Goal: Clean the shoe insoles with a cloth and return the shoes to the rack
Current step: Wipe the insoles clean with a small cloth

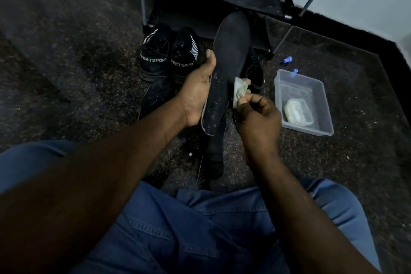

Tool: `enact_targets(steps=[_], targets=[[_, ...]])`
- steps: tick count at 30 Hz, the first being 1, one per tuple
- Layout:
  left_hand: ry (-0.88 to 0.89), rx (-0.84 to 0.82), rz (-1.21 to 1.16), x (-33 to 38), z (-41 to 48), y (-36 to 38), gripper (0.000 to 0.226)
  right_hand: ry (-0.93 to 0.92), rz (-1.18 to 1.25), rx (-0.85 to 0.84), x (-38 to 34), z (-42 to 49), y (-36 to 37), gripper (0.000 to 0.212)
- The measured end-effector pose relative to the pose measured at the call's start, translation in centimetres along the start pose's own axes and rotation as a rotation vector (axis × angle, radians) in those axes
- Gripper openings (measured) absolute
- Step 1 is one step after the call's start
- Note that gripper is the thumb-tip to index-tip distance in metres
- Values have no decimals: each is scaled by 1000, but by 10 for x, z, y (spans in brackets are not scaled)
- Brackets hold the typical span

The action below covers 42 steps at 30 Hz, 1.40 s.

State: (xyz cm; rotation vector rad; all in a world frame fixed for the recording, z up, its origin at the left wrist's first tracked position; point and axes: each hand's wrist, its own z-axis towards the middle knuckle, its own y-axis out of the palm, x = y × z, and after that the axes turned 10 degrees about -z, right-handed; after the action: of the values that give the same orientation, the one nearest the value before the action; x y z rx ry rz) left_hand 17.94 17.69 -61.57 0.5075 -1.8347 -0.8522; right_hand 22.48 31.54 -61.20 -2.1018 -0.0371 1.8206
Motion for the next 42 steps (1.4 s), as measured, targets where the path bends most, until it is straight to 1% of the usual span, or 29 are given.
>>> enact_targets(steps=[2,3,5,7,10,12,14,17,18,19,21,24,27,30,32,35,38,40,42], targets=[[27,-6,0,2,0,-3,92,-53,-90,96,-2,-2,0,4],[21,-10,-1,3,1,-4,94,-84,-104,114,-7,-3,2,4],[-19,-27,-5,3,-1,-4,98,-160,-143,94,-20,-5,5,3],[-49,-54,-42,0,-2,-3,97,-261,-239,84,-33,-4,11,3],[30,16,-65,-1,-3,2,76,-420,-334,132,-47,4,23,11],[60,34,-43,-2,-5,4,69,-481,-408,151,-49,12,31,17],[67,71,-6,0,-6,4,67,-523,-471,138,-46,15,36,20],[82,130,5,2,-5,0,61,-599,-574,67,-37,5,39,29],[86,137,1,3,-5,0,61,-619,-592,48,-32,-1,39,32],[82,127,-13,3,-5,0,66,-633,-599,31,-26,-7,38,33],[72,102,-48,3,-3,0,80,-646,-611,0,-14,-20,34,35],[43,61,-116,6,0,0,90,-680,-624,-24,2,-39,26,35],[29,54,-144,6,-2,3,91,-679,-601,-12,8,-45,24,36],[69,61,-114,4,0,1,89,-684,-607,35,2,-36,31,37],[74,78,-83,2,2,-1,86,-679,-618,66,-7,-24,37,41],[46,122,-54,0,2,-2,92,-601,-646,99,-25,-4,44,48],[37,176,-50,1,4,-5,88,-547,-705,66,-34,0,50,51],[27,156,-78,1,5,-6,91,-539,-727,21,-31,-7,49,51],[38,142,-123,3,3,-3,87,-556,-719,-11,-22,-18,45,50]])
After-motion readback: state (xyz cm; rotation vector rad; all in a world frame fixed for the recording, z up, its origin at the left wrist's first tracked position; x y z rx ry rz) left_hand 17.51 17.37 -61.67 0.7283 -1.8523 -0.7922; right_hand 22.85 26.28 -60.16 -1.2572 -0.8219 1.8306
